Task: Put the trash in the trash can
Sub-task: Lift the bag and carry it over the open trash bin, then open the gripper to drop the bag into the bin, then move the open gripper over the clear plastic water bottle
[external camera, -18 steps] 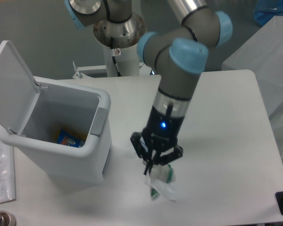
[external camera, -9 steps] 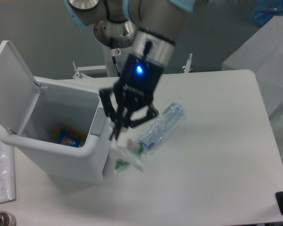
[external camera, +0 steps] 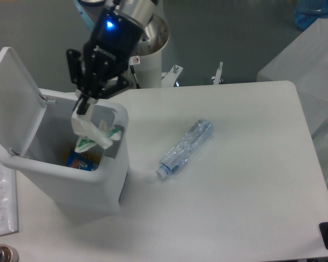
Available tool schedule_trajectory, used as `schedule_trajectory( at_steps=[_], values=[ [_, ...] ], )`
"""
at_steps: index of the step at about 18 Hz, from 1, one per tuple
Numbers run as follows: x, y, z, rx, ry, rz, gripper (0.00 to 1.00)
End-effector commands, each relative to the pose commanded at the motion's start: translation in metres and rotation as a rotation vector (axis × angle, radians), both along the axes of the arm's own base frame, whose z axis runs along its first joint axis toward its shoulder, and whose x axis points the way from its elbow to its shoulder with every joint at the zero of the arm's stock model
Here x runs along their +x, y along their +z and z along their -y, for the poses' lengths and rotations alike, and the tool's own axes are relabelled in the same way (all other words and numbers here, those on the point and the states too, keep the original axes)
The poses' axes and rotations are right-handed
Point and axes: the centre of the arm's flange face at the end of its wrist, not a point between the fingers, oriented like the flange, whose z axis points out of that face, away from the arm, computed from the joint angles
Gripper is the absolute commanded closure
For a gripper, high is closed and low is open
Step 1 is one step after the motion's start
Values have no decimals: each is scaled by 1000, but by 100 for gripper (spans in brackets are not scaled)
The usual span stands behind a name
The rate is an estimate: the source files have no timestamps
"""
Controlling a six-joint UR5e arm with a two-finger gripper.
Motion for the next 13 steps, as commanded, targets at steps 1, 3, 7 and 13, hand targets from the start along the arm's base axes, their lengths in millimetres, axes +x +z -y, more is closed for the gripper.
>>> schedule_trajectory(
  at_steps=[1,3,7,13],
  values=[
    [0,-3,-1,-5,0,5,0],
    [0,-3,-1,-7,-1,8,0],
    [-13,-10,-2,-20,20,23,0],
    [-130,-45,23,-55,182,57,0]
  ],
)
